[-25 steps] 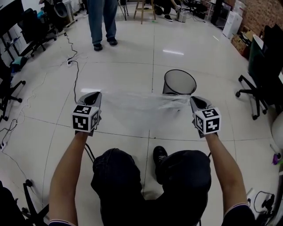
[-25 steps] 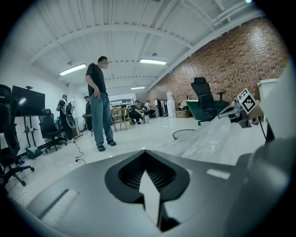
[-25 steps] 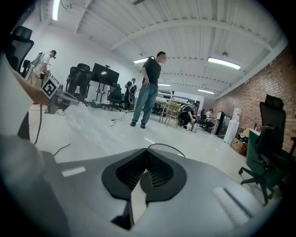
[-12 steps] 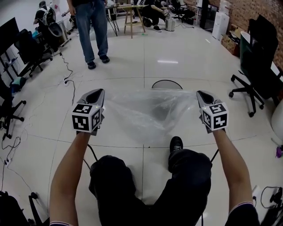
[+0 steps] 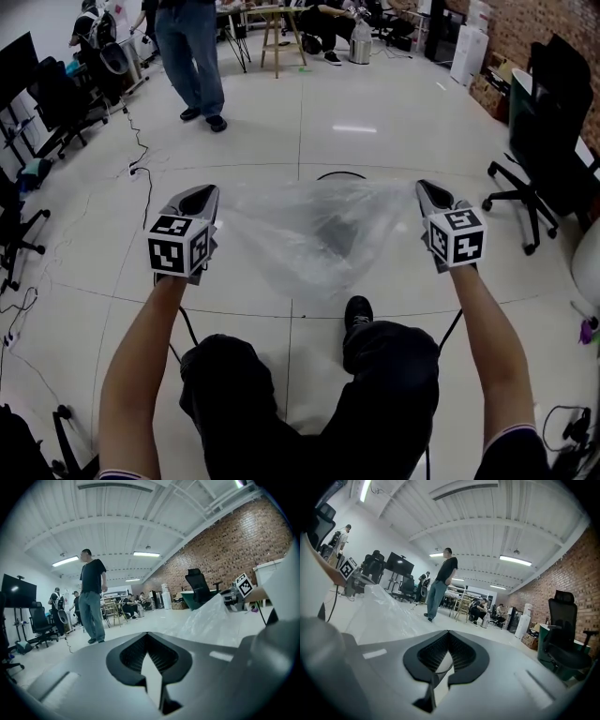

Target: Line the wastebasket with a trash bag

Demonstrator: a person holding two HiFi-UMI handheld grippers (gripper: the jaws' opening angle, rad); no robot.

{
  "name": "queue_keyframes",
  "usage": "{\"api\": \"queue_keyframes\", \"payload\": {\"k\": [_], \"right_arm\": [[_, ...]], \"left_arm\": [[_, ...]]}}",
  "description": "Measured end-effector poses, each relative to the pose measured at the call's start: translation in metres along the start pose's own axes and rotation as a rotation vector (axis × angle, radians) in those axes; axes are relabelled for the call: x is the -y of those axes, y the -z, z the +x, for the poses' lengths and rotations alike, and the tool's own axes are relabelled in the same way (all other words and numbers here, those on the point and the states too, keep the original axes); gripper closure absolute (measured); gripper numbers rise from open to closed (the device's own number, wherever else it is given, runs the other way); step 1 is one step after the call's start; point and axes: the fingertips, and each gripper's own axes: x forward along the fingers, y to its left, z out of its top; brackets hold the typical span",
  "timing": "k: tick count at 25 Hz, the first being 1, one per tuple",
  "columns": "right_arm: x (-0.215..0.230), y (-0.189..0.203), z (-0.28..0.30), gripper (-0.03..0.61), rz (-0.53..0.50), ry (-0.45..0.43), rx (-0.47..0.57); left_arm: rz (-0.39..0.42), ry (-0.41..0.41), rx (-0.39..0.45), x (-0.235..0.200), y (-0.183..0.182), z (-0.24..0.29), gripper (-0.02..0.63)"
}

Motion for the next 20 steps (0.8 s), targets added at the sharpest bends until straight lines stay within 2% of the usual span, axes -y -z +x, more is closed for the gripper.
{"api": "queue_keyframes", "payload": {"k": [6, 20], "right_arm": [[0.016, -0.007, 0.012, 0.577, -0.016, -0.010, 0.003], [0.073, -0.046, 0.062, 0.577, -0.085, -0.058, 0.065]], "left_arm": [[0.000, 0.002, 0.013, 0.007, -0.013, 0.022, 0.601], [-0.043, -0.066, 0.050, 0.010, -0.047, 0.073, 0.601]]}}
